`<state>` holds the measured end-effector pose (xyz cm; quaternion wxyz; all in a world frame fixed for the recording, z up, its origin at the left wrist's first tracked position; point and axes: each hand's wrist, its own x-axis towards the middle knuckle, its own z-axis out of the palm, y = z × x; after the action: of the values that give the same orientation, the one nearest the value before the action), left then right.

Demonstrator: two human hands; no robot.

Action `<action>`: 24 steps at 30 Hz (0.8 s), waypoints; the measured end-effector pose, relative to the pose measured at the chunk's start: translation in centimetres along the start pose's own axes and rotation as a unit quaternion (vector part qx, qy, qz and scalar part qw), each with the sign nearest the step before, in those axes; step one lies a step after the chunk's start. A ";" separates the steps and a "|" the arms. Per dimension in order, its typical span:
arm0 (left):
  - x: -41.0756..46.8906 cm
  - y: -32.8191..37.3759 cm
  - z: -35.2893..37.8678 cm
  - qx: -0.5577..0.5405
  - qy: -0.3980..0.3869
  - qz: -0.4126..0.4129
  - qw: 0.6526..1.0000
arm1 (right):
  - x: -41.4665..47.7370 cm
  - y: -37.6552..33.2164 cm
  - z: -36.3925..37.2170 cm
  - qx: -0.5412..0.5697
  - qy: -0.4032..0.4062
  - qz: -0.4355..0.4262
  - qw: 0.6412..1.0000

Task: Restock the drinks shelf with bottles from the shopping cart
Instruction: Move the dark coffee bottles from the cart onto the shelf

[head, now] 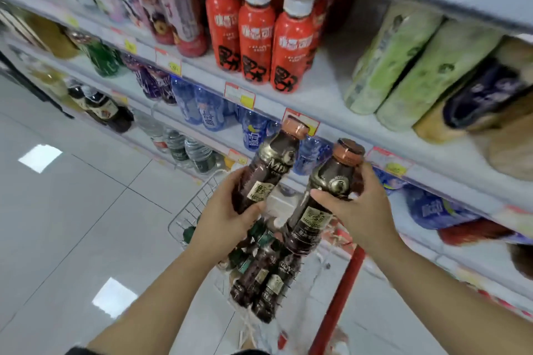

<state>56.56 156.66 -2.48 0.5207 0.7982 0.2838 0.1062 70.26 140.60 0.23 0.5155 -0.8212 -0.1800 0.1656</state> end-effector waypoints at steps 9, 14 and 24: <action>-3.1 15.7 4.5 0.005 0.061 0.203 0.977 | -3.9 -9.2 -15.3 0.095 0.084 -0.139 0.982; -4.8 24.2 8.0 0.024 0.059 0.318 0.946 | -6.3 -10.8 -24.7 0.181 0.142 -0.145 0.962; -6.5 39.3 19.4 -0.102 -0.145 0.302 0.936 | -9.8 -9.5 -42.3 0.270 0.275 -0.102 0.917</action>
<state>73.73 126.43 24.91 0.5784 0.7954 -0.0621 0.1698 79.76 106.55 27.14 0.7606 -0.6415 -0.0623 -0.0779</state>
